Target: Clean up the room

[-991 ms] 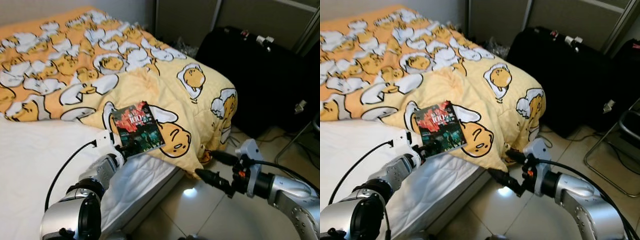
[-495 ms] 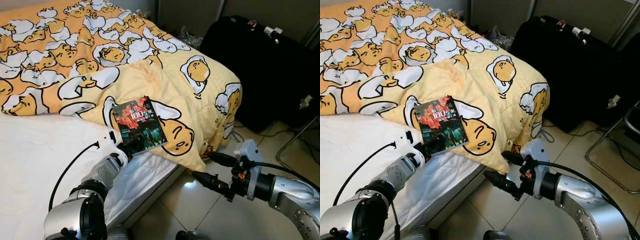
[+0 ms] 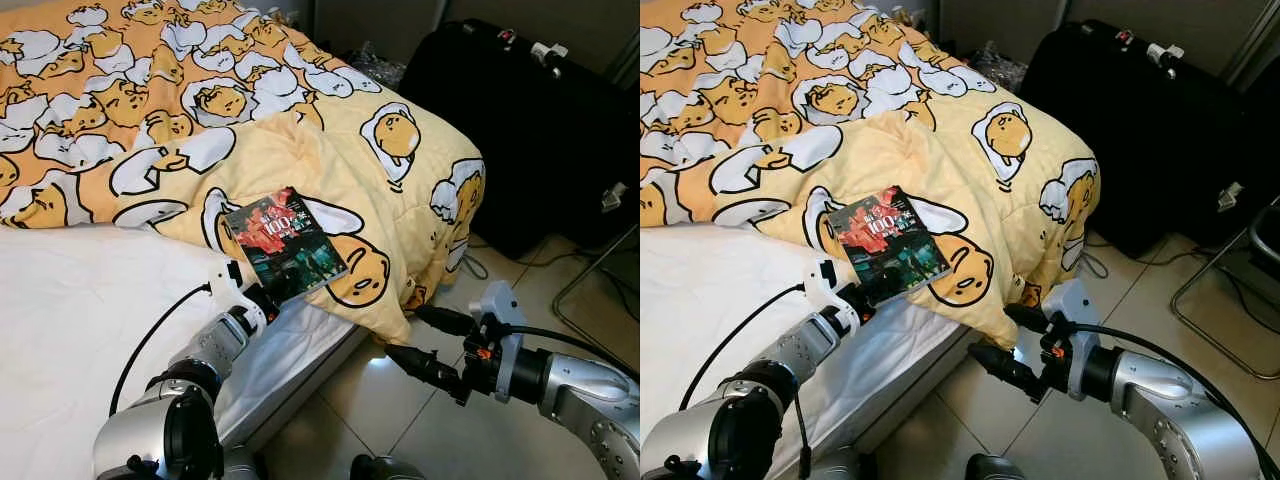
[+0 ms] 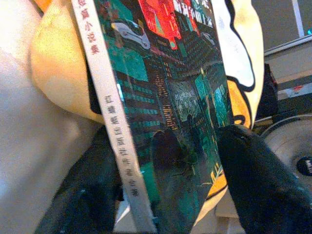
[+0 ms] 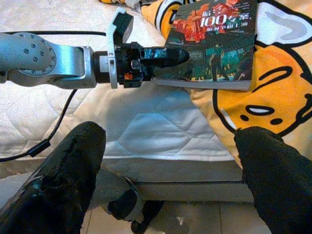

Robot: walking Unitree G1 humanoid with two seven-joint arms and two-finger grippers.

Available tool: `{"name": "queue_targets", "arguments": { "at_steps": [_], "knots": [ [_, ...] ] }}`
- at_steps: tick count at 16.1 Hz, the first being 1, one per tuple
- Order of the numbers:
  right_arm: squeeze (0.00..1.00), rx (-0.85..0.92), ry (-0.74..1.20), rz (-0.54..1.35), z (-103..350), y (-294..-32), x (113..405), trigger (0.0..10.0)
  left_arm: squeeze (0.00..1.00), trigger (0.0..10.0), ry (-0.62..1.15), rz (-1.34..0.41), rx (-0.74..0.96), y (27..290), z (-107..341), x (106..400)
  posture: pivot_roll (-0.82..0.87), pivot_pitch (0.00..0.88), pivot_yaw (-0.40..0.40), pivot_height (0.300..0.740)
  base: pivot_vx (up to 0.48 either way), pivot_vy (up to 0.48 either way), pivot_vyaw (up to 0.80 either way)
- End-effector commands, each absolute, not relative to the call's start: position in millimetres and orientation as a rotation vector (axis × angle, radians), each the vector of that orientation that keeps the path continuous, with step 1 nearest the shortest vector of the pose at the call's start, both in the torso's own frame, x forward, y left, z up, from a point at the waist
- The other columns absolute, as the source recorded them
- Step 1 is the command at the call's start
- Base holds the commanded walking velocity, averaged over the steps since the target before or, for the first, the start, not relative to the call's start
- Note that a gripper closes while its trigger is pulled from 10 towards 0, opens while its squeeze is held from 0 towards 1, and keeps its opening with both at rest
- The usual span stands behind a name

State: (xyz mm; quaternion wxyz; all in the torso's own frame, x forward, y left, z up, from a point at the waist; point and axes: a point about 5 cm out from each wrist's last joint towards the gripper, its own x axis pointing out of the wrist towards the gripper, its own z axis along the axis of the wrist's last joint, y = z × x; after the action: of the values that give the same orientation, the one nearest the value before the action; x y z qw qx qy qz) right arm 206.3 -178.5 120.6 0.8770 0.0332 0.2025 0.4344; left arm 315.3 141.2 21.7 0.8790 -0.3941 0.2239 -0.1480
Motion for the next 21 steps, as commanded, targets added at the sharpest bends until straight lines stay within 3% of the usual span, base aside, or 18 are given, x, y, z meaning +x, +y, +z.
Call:
{"name": "queue_targets", "arguments": {
  "at_steps": [1,11,17,21],
  "knots": [
    [0.0,0.059,0.43,0.916,121,-179,207,10.0,0.0,0.0,0.438,-0.348,-0.844,137,29,320,-0.29,0.133,-0.032,0.74,0.0,0.0,0.0],
    [0.0,0.042,0.395,0.906,122,-172,218,10.0,0.0,0.0,0.373,-0.387,-0.879,146,37,324,-0.25,0.068,-0.018,0.74,0.0,0.0,0.0],
    [0.0,0.037,0.374,0.831,109,-179,224,10.0,0.0,0.0,0.324,-0.384,-0.878,157,42,325,-0.22,0.017,0.0,0.74,0.0,0.0,0.0],
    [0.0,0.025,0.339,0.724,102,-183,232,10.0,0.0,0.0,0.201,-0.368,-0.946,166,59,336,-0.21,0.001,0.017,0.74,0.0,0.0,0.0]
  ]
}}
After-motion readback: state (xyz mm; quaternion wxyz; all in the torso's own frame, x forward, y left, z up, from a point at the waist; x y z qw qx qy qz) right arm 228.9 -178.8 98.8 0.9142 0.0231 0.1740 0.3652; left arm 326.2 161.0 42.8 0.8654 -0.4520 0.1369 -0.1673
